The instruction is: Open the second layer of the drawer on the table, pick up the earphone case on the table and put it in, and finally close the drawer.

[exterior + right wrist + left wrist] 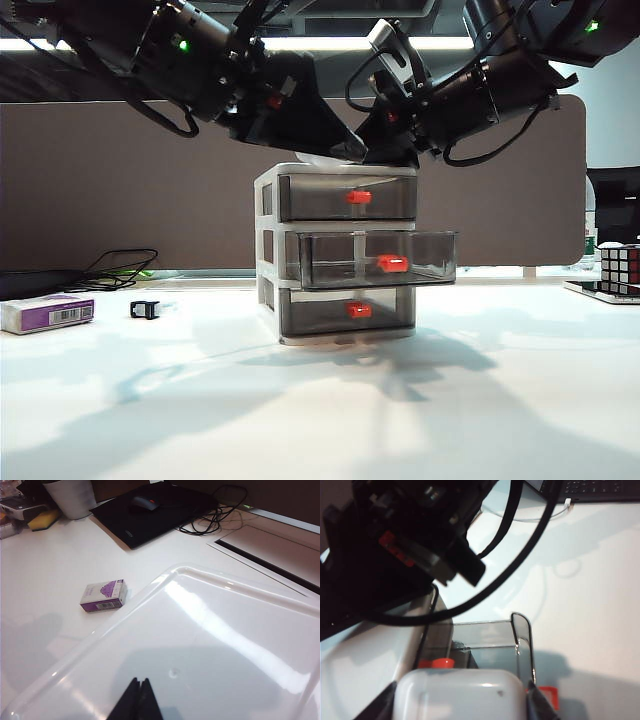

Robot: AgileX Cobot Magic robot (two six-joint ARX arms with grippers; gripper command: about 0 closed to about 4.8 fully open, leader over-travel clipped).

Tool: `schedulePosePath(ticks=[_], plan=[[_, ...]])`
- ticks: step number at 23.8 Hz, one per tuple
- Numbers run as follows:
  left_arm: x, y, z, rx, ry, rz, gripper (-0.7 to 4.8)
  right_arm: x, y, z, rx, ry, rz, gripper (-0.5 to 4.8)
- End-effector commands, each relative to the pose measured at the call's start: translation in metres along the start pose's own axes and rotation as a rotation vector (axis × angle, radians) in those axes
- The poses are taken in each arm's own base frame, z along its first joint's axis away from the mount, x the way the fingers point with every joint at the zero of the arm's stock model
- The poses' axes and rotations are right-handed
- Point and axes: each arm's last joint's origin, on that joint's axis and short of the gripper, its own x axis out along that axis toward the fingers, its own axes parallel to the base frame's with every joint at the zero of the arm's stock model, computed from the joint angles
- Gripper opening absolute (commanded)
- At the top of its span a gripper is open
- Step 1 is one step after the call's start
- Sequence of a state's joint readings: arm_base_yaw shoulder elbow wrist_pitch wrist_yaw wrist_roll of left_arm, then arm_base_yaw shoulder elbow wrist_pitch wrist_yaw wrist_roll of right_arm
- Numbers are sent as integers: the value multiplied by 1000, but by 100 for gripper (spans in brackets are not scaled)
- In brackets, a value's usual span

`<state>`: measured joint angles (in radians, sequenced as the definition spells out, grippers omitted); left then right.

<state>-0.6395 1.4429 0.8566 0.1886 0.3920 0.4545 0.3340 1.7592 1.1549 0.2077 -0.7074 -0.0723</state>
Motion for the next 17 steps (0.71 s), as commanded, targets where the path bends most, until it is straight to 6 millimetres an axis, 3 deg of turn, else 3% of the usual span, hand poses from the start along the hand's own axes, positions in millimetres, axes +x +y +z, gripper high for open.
schedulePosePath(ticks=[1, 8, 13, 17], plan=[[-1, 2, 4, 11, -24, 27, 120, 4, 1, -20, 102, 102, 17, -5], [0, 2, 4, 12, -24, 26, 127, 4, 1, -20, 102, 102, 17, -5], [0, 2, 4, 11, -16, 44, 171, 4, 1, -20, 102, 102, 22, -5], [3, 3, 1, 8, -1, 64, 251, 6, 2, -20, 101, 103, 30, -5]])
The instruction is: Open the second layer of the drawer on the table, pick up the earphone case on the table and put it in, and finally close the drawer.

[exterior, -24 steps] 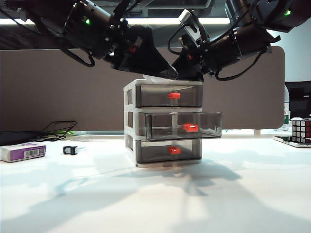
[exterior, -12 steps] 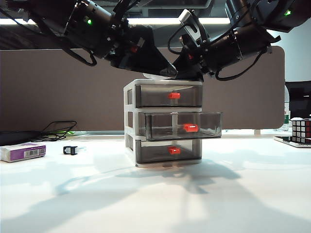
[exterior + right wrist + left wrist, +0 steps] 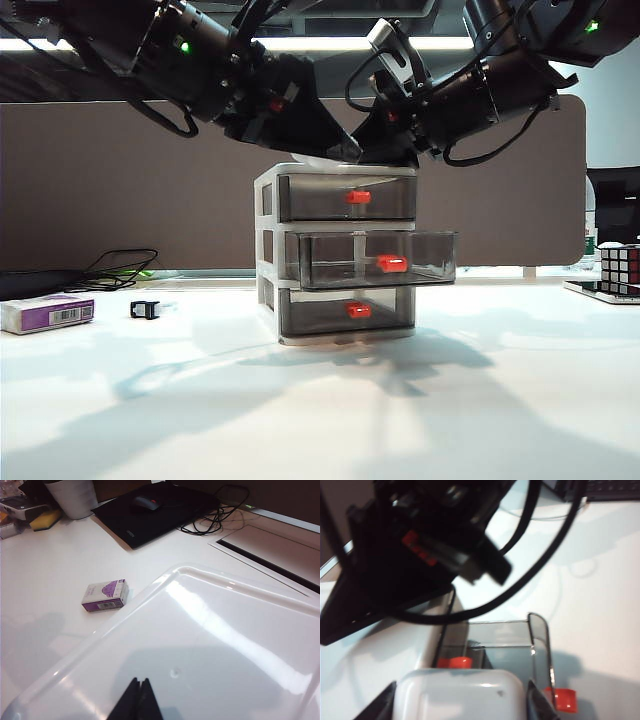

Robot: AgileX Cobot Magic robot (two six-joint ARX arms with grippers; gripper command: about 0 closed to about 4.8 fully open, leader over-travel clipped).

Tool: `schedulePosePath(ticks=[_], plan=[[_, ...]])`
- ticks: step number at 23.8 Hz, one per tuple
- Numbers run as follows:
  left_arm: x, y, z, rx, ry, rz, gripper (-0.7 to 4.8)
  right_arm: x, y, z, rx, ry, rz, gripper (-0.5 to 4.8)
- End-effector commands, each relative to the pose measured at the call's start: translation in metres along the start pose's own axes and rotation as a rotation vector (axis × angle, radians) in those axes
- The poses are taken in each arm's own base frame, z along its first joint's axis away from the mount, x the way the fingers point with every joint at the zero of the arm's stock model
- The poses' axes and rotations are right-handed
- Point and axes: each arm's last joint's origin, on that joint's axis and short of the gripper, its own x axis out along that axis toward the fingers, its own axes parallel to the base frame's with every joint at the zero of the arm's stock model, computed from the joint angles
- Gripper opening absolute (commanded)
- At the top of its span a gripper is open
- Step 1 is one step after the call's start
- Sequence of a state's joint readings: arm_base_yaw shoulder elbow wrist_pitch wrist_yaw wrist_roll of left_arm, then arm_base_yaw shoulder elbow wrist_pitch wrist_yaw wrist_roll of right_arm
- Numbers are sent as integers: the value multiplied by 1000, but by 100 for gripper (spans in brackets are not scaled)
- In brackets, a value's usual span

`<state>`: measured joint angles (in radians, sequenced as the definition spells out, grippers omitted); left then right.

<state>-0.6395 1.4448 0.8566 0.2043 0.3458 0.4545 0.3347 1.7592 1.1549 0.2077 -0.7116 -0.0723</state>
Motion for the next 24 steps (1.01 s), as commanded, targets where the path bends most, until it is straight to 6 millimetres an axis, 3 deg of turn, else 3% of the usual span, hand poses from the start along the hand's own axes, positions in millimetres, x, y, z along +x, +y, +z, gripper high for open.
schedulePosePath(ticks=[1, 4, 8, 17, 21, 24], plan=[[3, 1, 0, 2, -7, 16, 251, 6, 2, -20, 101, 103, 26, -5], [6, 1, -1, -8, -3, 5, 265, 6, 3, -20, 101, 103, 30, -5], [8, 0, -1, -3, -7, 7, 349, 6, 3, -20, 101, 103, 30, -5], [7, -1, 2, -10, -15, 18, 349, 6, 3, -20, 100, 103, 29, -5], [-5, -11, 17, -22, -24, 12, 219, 6, 3, -20, 101, 103, 30, -5], [-22, -33, 31, -13, 2, -70, -4, 6, 3, -20, 101, 103, 29, -5]])
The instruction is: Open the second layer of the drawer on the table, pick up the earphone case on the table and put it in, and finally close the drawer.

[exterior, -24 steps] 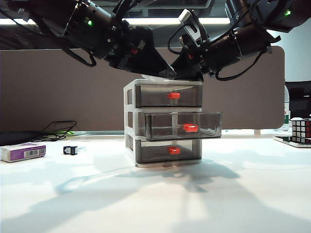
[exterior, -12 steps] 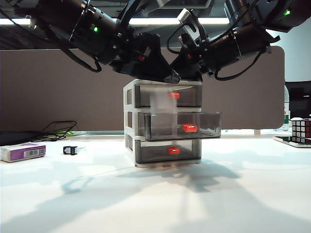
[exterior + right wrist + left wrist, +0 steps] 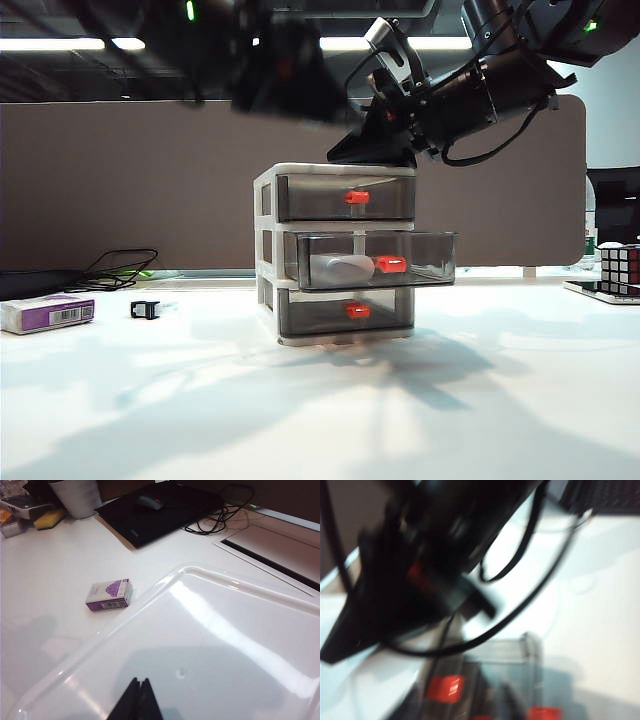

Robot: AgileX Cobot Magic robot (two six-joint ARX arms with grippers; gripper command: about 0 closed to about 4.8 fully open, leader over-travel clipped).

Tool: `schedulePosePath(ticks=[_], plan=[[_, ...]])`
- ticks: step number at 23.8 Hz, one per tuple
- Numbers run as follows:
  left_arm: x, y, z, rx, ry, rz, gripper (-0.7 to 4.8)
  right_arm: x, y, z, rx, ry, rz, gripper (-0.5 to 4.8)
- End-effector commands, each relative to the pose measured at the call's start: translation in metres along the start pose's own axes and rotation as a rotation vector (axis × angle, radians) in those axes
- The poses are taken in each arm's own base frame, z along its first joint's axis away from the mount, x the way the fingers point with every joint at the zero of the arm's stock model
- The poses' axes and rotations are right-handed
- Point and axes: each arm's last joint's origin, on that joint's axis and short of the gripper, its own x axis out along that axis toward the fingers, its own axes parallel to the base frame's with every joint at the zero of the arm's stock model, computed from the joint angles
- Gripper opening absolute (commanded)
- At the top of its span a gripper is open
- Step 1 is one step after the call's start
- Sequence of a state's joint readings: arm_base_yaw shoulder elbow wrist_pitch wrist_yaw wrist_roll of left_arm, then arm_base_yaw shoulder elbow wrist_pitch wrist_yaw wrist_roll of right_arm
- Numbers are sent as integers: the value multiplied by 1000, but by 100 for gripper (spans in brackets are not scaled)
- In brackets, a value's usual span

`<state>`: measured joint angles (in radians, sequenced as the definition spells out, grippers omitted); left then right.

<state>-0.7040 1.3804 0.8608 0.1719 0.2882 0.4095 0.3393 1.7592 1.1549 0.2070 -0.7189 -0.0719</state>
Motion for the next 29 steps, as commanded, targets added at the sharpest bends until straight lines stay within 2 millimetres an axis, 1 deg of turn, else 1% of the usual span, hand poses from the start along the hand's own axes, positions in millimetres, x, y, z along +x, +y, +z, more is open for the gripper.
schedulePosePath(ticks=[1, 3, 7, 15, 16, 18, 19, 21, 23, 25, 29], plan=[[-15, -27, 12, -3, 56, -119, -5, 5, 1, -20, 102, 101, 18, -5], [-14, -35, 9, -22, 98, -156, -5, 5, 1, -20, 102, 101, 18, -5], [-3, -40, -5, -61, 162, -235, -5, 5, 1, -20, 108, 104, 18, -5], [30, -43, -37, -116, 226, -326, -5, 5, 1, -21, 111, 107, 18, -5], [38, -43, -45, -123, 243, -326, -5, 5, 1, -21, 110, 107, 18, -5], [45, -40, -53, -131, 258, -307, -5, 5, 1, -21, 111, 109, 18, -5], [47, -37, -56, -122, 278, -246, -5, 5, 1, -21, 112, 109, 18, -5], [47, -33, -56, -106, 292, -173, -5, 5, 1, -21, 112, 109, 18, -5], [48, -30, -55, -102, 274, -150, -5, 5, 1, -21, 112, 109, 18, -5], [47, -23, -55, -95, 272, -79, -5, 5, 1, -21, 111, 109, 17, -5], [48, -18, -53, -76, 263, 10, -5, 5, 1, -21, 111, 108, 16, -5]])
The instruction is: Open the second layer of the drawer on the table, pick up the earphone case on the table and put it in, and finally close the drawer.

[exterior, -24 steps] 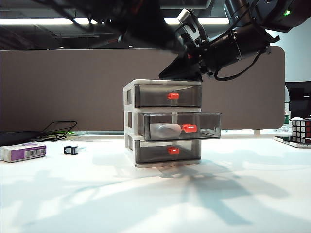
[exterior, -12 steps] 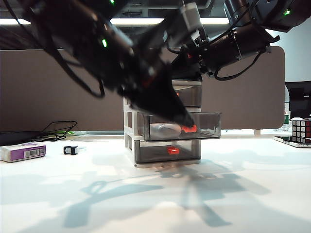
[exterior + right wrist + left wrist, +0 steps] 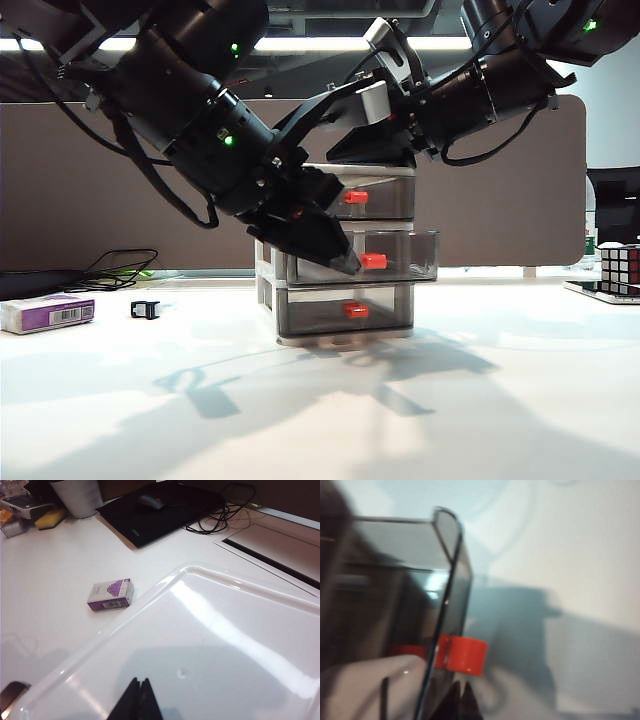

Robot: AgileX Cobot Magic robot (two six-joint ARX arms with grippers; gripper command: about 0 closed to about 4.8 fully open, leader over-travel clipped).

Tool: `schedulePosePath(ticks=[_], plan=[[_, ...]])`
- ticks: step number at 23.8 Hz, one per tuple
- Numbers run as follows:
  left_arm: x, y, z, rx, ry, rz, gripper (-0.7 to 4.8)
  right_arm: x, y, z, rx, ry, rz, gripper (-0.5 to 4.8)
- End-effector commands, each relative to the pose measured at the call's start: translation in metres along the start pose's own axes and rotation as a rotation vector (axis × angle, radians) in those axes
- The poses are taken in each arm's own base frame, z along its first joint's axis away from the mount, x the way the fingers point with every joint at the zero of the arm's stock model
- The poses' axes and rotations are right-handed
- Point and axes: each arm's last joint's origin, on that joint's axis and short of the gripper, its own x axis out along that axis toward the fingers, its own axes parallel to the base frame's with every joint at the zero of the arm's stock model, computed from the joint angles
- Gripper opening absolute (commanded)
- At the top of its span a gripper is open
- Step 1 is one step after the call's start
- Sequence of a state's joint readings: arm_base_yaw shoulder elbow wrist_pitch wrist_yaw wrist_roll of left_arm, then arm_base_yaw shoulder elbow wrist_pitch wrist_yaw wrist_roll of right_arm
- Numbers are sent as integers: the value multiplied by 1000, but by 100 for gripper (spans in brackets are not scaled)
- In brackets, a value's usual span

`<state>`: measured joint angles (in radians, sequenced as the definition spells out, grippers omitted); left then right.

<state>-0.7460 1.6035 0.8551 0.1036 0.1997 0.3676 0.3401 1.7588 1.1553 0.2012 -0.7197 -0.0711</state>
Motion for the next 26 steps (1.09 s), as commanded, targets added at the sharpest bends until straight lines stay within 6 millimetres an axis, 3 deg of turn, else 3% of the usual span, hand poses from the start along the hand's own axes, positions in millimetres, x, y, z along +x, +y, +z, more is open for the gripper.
schedulePosePath(ticks=[1, 15, 20, 22, 26], plan=[[-2, 4, 6, 10, -35, 95, -5, 5, 0, -21, 107, 104, 14, -5], [1, 15, 7, 1, -19, 329, -5, 5, 0, -21, 106, 105, 8, -5], [1, 13, 6, 5, -21, 289, -5, 4, 0, -21, 106, 105, 8, -5], [-7, 9, 10, 7, -39, 184, -5, 5, 0, -20, 103, 101, 8, -5], [-32, 5, 21, 16, -62, 160, -5, 4, 0, -19, 97, 91, 16, -5]])
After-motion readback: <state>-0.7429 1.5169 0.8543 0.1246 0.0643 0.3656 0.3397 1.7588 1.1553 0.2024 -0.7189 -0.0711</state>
